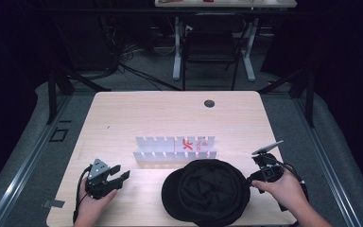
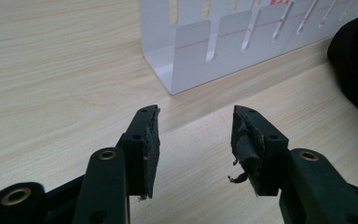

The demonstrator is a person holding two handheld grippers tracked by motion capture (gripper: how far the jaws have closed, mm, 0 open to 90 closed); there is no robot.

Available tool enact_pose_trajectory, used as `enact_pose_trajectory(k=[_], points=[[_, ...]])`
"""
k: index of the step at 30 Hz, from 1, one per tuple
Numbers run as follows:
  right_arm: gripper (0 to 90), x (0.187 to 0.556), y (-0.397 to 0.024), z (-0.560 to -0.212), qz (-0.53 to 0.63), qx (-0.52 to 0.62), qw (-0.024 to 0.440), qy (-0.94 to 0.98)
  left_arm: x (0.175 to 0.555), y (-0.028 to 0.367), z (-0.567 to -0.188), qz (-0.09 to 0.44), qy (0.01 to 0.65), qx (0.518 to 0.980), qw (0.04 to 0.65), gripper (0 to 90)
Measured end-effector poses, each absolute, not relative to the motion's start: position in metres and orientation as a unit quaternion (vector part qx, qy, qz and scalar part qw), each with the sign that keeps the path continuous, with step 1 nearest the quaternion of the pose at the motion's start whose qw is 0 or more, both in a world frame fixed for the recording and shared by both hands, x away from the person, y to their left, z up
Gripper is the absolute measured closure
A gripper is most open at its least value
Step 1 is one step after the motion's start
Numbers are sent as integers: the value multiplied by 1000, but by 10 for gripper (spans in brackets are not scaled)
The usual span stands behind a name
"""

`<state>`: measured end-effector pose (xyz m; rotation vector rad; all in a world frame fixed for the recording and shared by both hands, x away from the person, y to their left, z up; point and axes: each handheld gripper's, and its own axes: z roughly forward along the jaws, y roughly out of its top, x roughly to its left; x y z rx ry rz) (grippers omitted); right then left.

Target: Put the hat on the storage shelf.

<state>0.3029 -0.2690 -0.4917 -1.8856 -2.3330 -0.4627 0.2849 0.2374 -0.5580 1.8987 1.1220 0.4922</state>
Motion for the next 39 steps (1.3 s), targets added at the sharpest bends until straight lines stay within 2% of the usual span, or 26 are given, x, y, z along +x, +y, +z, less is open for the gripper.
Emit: enact_pose_trajectory(k=[9,14,18,39], points=[[659,310,-268,-501,-132,-635,81,-757,285,238,-558,197,449,760,426,519],[791,312,-265,-500,-125,-633,98,-758,285,238,-558,198,449,760,426,519],[859,312,-262,-495,-123,-627,99,-763,285,238,-558,199,449,760,426,519],[880,312,-242,-435,-166,-611,107,-767,285,237,-558,199,446,762,425,519]])
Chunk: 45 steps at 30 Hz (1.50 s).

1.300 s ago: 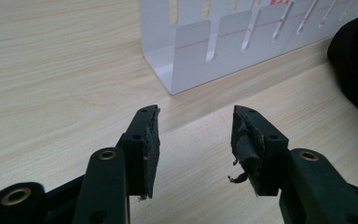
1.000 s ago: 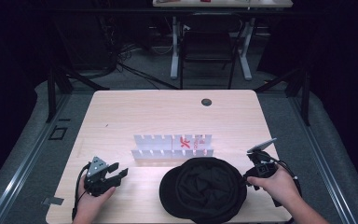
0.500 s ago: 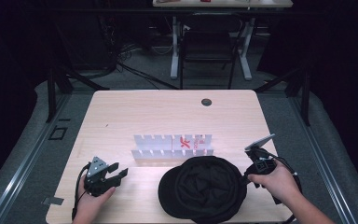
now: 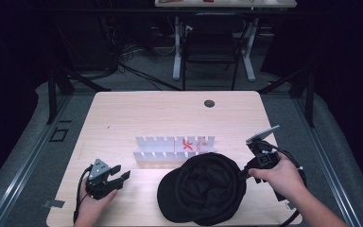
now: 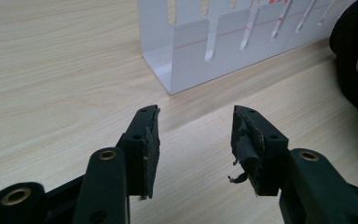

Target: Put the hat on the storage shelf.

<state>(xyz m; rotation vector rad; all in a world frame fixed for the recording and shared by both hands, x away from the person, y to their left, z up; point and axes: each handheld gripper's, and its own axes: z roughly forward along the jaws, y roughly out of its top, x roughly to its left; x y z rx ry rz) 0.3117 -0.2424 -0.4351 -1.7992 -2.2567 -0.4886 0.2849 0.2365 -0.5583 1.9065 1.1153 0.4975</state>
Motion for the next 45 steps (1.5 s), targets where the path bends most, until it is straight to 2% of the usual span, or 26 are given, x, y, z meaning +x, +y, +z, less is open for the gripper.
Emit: enact_pose_trajectory(k=[10,21,30,45], points=[[881,309,-222,-398,-199,-592,110,-773,285,235,-559,197,445,764,423,519],[882,304,-207,-361,-202,-578,86,-786,285,235,-559,197,445,765,422,519],[882,300,-213,-336,-199,-570,74,-794,285,235,-559,195,446,764,422,519],[883,302,-221,-291,-165,-588,30,-791,285,233,-559,193,443,769,418,520]])
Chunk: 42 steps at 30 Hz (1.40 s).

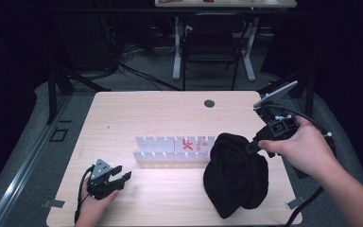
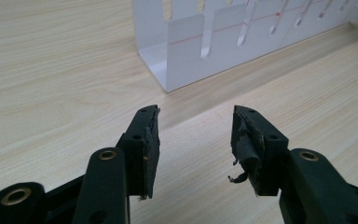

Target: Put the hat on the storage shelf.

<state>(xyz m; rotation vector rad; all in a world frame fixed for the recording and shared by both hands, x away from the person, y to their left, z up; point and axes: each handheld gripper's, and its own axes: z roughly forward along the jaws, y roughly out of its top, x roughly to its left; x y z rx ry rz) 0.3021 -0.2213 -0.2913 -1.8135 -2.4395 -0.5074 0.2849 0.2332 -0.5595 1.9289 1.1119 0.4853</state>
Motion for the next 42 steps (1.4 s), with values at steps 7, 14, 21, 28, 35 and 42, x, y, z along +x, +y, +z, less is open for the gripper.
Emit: enact_pose_trajectory(k=[7,14,21,28,35,42], points=[[883,310,-223,-275,-128,-601,12,-789,285,234,-560,193,443,769,418,519],[883,317,-227,-260,-99,-610,10,-786,285,233,-560,193,441,770,419,519],[883,323,-226,-243,-92,-619,-3,-780,285,231,-560,192,440,772,417,520],[882,331,-217,-227,-80,-624,-20,-777,285,227,-560,187,435,775,419,520],[881,344,-212,-210,-85,-633,-36,-768,284,219,-556,180,421,781,426,523],[881,357,-201,-194,-110,-638,-41,-761,281,201,-545,183,383,796,432,543]])
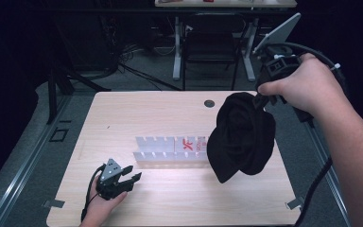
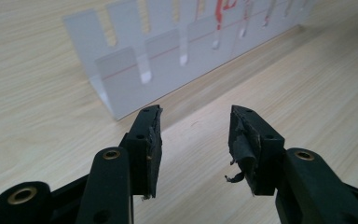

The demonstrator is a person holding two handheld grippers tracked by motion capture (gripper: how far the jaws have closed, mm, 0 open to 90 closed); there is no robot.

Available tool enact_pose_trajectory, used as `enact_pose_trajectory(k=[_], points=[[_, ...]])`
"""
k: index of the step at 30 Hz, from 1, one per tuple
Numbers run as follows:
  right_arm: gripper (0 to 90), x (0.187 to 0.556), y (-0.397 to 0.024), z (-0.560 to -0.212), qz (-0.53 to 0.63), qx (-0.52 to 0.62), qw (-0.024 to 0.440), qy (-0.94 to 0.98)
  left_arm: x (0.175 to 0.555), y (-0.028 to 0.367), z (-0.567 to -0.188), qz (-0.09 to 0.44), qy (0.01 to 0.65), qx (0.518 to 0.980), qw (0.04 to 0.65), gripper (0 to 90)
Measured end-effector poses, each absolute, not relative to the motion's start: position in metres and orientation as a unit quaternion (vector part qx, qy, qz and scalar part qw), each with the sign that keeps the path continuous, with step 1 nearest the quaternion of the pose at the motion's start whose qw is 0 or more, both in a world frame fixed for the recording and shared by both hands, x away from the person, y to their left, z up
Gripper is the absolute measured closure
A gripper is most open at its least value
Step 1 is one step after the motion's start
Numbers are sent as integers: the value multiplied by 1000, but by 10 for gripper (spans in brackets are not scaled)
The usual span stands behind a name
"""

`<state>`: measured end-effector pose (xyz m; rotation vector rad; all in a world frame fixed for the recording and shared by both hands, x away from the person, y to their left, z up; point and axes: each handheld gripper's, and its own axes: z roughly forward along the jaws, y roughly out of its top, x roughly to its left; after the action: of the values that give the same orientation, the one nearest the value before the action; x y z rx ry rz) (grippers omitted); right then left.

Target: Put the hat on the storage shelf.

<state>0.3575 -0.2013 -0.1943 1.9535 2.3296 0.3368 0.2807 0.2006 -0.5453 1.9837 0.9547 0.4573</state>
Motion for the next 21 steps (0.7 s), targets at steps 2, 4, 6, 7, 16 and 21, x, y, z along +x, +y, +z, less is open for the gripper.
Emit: enact_pose_trajectory(k=[2,4,6,7,16,21], points=[[881,361,-197,-191,119,638,44,759,279,196,-541,180,373,799,436,544],[882,365,-193,-188,130,639,48,756,278,188,-534,179,359,801,443,546],[882,368,-189,-187,139,640,50,754,276,178,-527,178,343,805,450,546],[882,370,-187,-187,140,639,51,755,276,172,-524,177,335,806,455,546],[882,387,-168,-196,152,642,58,749,278,115,-491,170,277,811,486,522],[882,395,-160,-202,153,644,60,747,277,86,-473,170,246,813,500,515]])
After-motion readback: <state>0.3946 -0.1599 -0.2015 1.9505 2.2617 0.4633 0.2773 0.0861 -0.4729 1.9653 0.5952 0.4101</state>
